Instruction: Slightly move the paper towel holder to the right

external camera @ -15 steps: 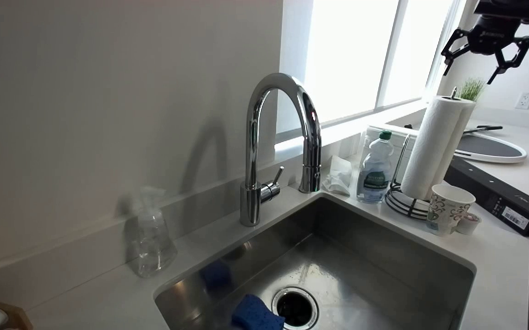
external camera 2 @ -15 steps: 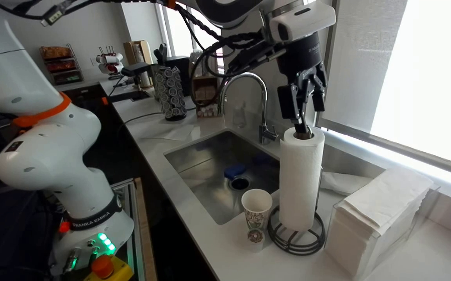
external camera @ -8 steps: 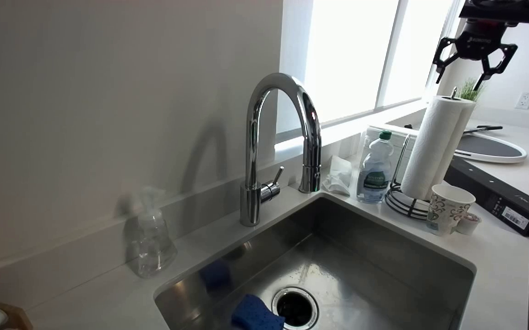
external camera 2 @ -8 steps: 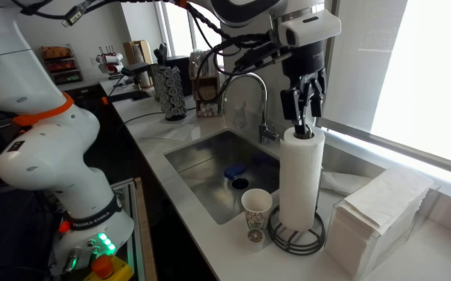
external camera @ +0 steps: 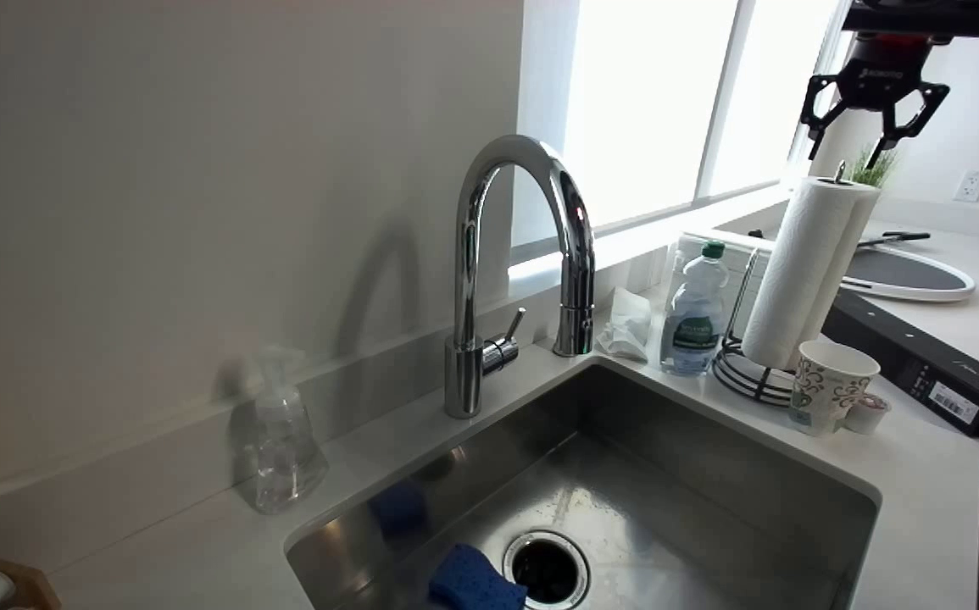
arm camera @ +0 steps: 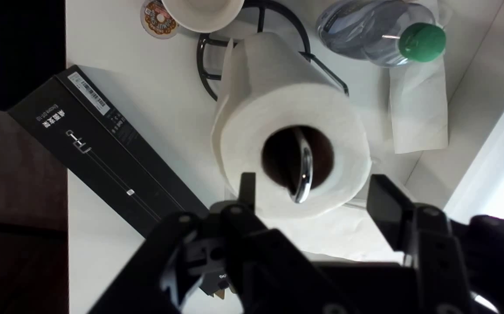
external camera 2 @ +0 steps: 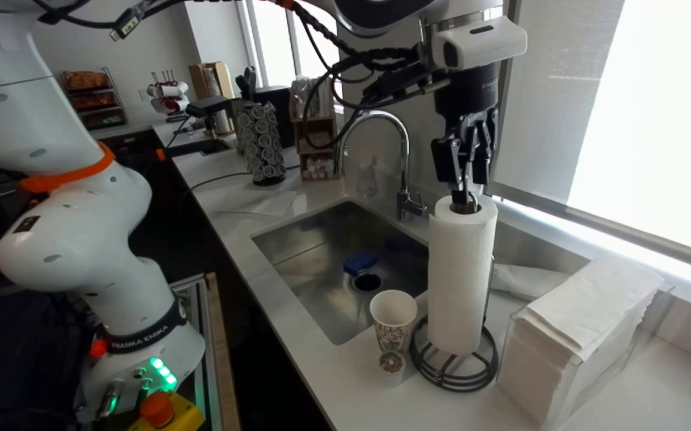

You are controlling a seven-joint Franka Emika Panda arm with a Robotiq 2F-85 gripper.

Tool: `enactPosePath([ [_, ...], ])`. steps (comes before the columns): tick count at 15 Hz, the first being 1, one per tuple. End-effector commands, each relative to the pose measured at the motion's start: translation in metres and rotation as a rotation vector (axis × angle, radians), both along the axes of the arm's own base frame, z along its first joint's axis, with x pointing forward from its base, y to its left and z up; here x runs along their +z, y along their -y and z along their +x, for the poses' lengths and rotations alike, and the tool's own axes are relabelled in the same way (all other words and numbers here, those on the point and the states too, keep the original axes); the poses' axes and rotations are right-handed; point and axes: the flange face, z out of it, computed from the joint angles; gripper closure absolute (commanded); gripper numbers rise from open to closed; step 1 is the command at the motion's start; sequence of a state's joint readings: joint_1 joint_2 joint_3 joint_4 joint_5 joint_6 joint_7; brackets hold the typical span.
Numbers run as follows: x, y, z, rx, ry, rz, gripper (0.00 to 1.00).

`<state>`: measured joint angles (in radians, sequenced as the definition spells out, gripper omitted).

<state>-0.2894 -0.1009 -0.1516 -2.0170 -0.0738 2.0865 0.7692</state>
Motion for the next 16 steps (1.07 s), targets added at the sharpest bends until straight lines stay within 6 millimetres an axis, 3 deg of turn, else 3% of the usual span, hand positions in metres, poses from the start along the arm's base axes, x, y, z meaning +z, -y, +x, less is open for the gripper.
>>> enactPosePath([
  [1,-0.0028,0.0024,0.0037,-0.022,-0.026,0.027,0.42],
  [5,-0.0049,0.0025,0.0036,-0.022,-0.038,0.034,0.50],
  [6,-0.0055,0.0021,0.0037,-0.021,-0.040,0.035,0.64],
  [7,-0.0058,0.0018,0.0039,-0.020,-0.042,0.034,0.63],
  [9,-0.0057,0.0008,0.0043,-0.018,-0.043,0.033,0.87],
  [11,-0.0057,0.0002,0.0045,-0.017,-0.044,0.029,0.99],
  [16,-0.0030,0.0006,0.0052,-0.019,-0.040,0.030,0.98],
])
